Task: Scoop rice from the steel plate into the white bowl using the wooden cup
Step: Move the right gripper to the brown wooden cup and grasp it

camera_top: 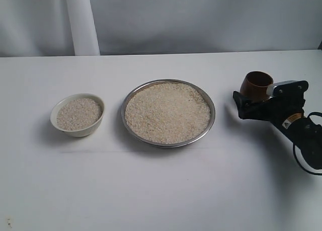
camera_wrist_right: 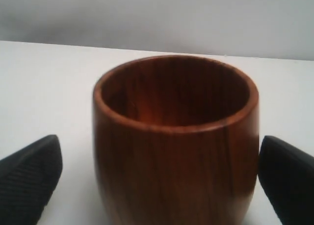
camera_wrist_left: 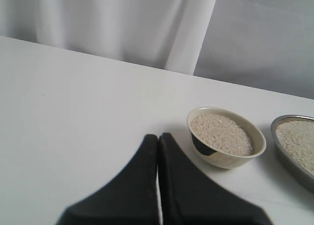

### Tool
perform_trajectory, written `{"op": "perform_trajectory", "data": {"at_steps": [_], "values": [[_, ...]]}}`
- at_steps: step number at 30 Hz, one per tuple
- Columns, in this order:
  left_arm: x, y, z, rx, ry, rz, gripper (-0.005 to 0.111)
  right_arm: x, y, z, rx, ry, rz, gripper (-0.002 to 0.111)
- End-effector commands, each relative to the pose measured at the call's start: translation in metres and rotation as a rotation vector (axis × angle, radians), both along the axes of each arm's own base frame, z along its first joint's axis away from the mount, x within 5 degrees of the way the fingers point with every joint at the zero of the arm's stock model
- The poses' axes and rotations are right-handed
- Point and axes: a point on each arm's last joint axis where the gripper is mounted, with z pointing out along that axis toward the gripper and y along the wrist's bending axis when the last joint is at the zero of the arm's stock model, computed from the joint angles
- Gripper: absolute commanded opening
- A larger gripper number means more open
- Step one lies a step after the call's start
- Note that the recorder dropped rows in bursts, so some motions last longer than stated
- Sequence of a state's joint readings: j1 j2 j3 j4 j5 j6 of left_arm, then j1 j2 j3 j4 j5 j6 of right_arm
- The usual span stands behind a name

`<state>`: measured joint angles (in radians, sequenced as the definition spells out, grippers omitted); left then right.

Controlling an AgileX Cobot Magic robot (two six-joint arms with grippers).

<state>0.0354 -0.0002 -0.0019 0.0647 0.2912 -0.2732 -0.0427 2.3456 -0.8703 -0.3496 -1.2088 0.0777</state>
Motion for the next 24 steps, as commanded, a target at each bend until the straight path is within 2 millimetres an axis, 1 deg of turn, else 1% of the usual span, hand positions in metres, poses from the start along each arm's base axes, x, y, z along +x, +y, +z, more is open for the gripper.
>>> {"op": "perform_trajectory", "data": {"at_steps": [1,5,10,14,17,24], "values": [[0.000,0.000,0.000,-0.006,-0.004,-0.005,0.000,0.007,-0.002,-0.004,0.028,-0.013,-0.001,0.105],[0.000,0.000,0.000,-0.006,-0.004,-0.005,0.000,0.015,-0.002,-0.001,0.034,-0.038,-0.002,0.105],[0.000,0.000,0.000,-0.006,-0.004,-0.005,0.000,0.017,-0.005,-0.001,0.041,-0.042,-0.039,0.105],[0.000,0.000,0.000,-0.006,-0.004,-0.005,0.000,0.025,-0.004,0.005,0.035,-0.076,-0.018,0.105],[0.000,0.000,0.000,-0.006,-0.004,-0.005,0.000,0.030,-0.002,0.006,0.026,-0.070,0.002,0.105],[0.000,0.000,0.000,-0.006,-0.004,-0.005,0.000,0.030,-0.004,0.004,0.024,-0.046,-0.011,0.105]]}}
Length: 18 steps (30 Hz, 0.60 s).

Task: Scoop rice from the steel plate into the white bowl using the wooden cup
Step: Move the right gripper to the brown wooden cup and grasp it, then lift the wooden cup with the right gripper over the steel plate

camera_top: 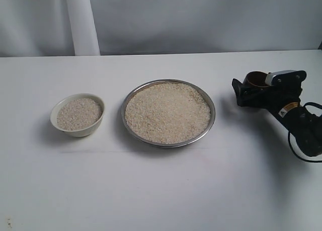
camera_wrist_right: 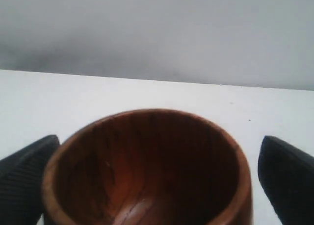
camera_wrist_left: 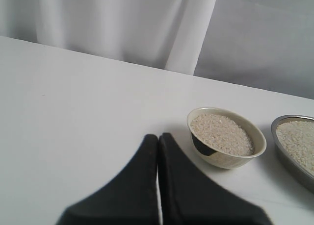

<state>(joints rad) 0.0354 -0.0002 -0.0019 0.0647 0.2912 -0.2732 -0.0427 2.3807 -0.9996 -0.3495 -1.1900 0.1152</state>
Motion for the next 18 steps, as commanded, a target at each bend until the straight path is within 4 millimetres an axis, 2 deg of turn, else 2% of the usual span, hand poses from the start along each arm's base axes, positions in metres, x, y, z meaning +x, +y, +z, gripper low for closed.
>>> {"op": "perform_trajectory", "data": {"at_steps": [1,9,18], "values": [[0.000,0.000,0.000,-0.006,-0.004,-0.005,0.000,0.000,-0.002,-0.002,-0.004,0.027,-0.004,0.105],[0.000,0.000,0.000,-0.006,-0.004,-0.005,0.000,0.002,-0.001,-0.016,-0.004,0.040,0.009,0.105],[0.000,0.000,0.000,-0.006,-0.004,-0.005,0.000,0.003,-0.002,-0.013,0.001,-0.005,0.006,0.105]]}}
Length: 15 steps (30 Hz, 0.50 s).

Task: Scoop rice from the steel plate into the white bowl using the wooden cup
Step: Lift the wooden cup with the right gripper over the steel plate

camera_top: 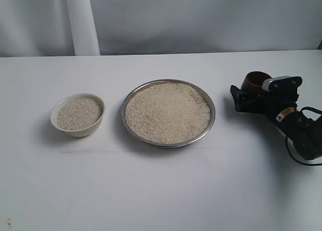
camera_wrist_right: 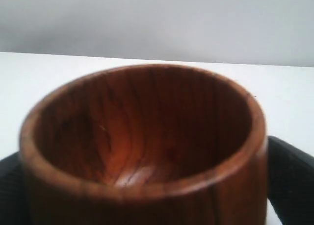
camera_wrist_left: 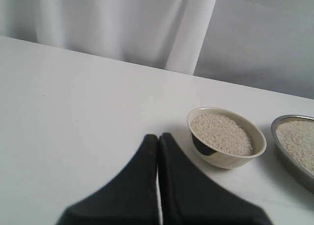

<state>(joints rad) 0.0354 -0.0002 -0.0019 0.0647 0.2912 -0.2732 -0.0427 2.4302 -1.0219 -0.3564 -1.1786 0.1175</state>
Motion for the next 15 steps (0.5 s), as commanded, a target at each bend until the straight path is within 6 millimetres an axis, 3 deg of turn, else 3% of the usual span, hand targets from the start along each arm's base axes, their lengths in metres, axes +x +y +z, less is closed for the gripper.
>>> {"op": "perform_trajectory", "data": {"at_steps": [1,8,10,11,13,15], "values": [[0.0002,-0.0004,-0.0001,-0.006,-0.004,-0.005,0.000,0.0031,-0.0022,0.0039,0.000,-0.041,0.000,0.105],[0.0002,-0.0004,-0.0001,-0.006,-0.004,-0.005,0.000,0.0079,-0.0012,-0.0036,-0.002,-0.021,0.015,0.101],[0.0002,-0.0004,-0.0001,-0.006,-0.004,-0.005,0.000,0.0079,-0.0012,-0.0036,-0.002,-0.021,0.015,0.084],[0.0002,-0.0004,-0.0001,-0.006,-0.004,-0.005,0.000,0.0079,-0.0012,-0.0036,-0.002,-0.021,0.015,0.066],[0.0002,-0.0004,-0.0001,-0.006,-0.004,-0.005,0.000,0.0082,-0.0022,-0.0042,-0.002,-0.014,0.003,0.043],[0.0002,-0.0004,-0.0001,-0.006,-0.004,-0.005,0.000,0.0086,-0.0046,-0.0059,-0.001,0.006,-0.025,0.033]]}}
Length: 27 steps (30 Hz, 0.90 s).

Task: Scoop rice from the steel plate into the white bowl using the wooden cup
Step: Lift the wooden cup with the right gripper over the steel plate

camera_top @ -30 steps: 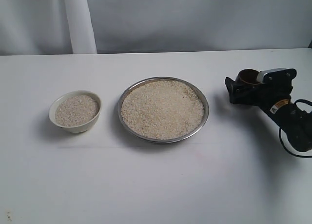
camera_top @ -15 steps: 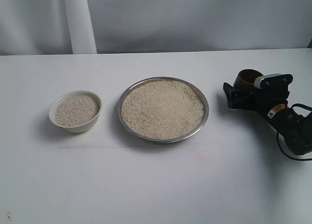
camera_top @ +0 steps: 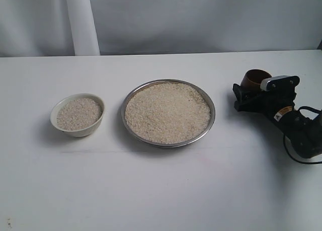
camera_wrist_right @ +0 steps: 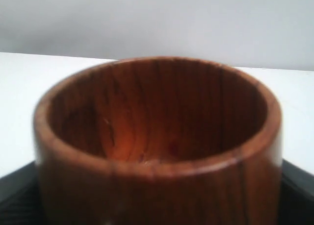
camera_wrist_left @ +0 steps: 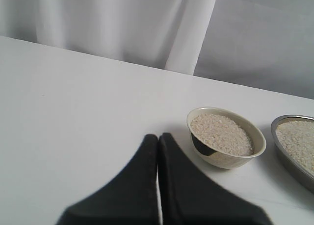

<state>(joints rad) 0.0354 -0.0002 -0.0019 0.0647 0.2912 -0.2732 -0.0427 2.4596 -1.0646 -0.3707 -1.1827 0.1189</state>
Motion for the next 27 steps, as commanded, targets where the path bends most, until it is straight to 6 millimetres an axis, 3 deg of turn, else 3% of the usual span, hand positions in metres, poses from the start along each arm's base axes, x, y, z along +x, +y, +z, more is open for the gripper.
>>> {"op": "perform_trajectory", "data": {"at_steps": [1,13,27], "values": [[0.000,0.000,0.000,-0.006,-0.004,-0.005,0.000,0.001,-0.006,-0.002,0.002,0.030,-0.049,0.030],[0.000,0.000,0.000,-0.006,-0.004,-0.005,0.000,0.001,-0.007,-0.001,0.012,0.034,-0.053,0.029],[0.000,0.000,0.000,-0.006,-0.004,-0.005,0.000,-0.018,-0.004,0.033,-0.008,-0.036,-0.034,0.028]]}}
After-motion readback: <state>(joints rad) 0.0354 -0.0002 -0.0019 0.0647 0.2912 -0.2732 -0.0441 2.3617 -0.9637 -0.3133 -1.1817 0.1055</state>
